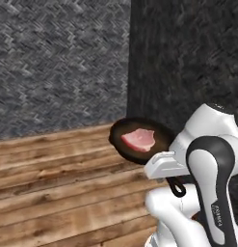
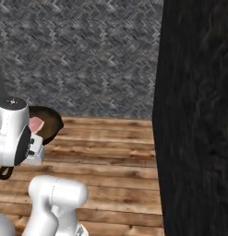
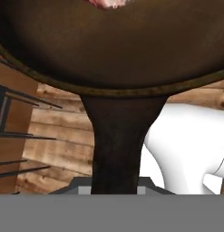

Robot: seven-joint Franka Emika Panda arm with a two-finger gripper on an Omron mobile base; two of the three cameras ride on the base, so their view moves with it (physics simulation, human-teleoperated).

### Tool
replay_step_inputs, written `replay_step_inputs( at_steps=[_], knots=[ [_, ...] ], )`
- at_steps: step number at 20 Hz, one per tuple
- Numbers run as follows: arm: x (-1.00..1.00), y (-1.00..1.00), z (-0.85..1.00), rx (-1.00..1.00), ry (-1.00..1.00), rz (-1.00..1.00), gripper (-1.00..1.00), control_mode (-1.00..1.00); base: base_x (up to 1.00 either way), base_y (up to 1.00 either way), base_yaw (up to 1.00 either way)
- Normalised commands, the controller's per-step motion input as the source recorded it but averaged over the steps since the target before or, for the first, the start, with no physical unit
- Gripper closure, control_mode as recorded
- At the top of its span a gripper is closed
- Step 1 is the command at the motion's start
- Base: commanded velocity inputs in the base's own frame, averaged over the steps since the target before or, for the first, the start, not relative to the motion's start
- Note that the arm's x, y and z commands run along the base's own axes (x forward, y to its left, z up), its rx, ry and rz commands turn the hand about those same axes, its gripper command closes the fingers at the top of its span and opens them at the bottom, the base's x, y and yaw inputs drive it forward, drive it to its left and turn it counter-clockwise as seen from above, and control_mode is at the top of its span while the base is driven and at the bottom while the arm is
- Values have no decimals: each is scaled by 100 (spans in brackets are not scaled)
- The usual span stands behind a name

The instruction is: Pick up the pan with the steak in it and place it on the dining table. Then place the steak on the plate.

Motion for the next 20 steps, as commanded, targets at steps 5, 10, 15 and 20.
replay_step_inputs(
  at_steps=[5, 10, 15, 20],
  knots=[
    [0, 0, 0, 0, 0, 0, 100, 100, 37, -17, 35],
    [0, 0, 0, 0, 0, 0, 100, 100, 0, 0, 50],
    [0, 0, 0, 0, 0, 0, 100, 100, 0, 0, 50],
    [0, 0, 0, 0, 0, 0, 100, 100, -1, 0, 50]
  ],
)
